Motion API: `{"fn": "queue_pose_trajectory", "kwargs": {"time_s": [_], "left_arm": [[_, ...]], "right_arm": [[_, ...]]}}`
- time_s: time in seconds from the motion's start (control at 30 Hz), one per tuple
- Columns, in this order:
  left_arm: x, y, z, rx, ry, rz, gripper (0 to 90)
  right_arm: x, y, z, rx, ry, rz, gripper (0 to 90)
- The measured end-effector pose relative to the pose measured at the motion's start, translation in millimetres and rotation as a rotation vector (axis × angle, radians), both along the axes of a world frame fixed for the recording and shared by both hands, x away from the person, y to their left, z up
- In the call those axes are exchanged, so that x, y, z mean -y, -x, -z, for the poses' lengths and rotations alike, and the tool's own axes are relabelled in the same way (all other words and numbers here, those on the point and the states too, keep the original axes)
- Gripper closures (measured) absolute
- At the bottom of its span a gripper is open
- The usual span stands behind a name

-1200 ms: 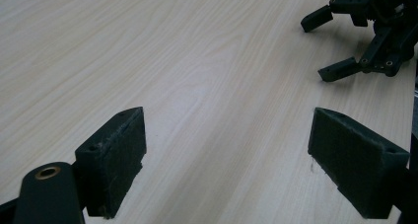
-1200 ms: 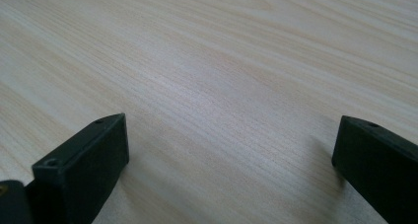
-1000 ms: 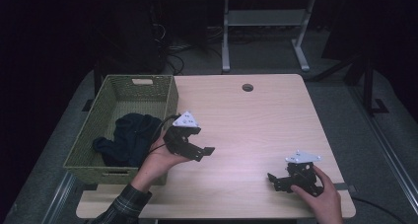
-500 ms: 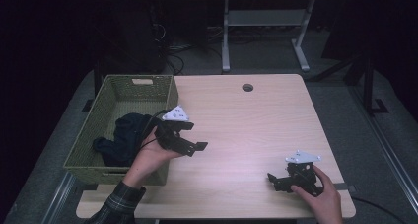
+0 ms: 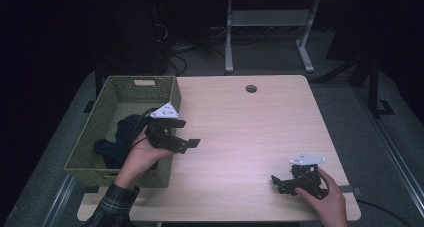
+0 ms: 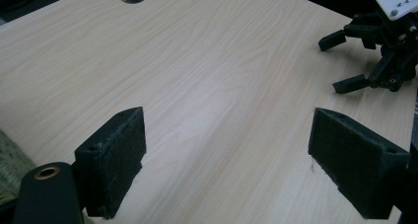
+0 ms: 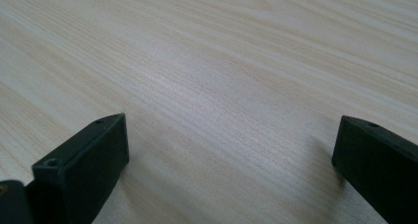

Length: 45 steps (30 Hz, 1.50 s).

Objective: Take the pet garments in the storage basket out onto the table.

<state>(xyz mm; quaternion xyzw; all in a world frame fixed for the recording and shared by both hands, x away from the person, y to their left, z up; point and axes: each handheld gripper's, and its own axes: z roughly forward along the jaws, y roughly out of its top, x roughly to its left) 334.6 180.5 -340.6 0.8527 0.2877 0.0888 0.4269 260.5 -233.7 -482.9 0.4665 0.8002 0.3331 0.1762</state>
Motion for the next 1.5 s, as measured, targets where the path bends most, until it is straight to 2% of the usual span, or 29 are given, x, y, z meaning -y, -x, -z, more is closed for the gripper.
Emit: {"fn": "queue_pose_trajectory", "kwargs": {"time_s": [0.97, 1.0, 1.5], "left_arm": [[-52.2, -6.4, -8.7, 0.011, 0.000, -0.110, 14.3], [-57.0, -6.5, -9.7, 0.012, -0.011, -0.117, 14.3], [-85.8, -6.4, -10.0, 0.012, -0.030, -0.177, 14.4]], "right_arm": [[-0.1, -0.1, 0.0, -0.001, -0.002, 0.000, 0.5], [-0.1, -0.1, 0.0, -0.001, -0.002, 0.000, 0.4], [-0.1, -0.2, 0.0, -0.001, -0.002, -0.001, 0.4]]}}
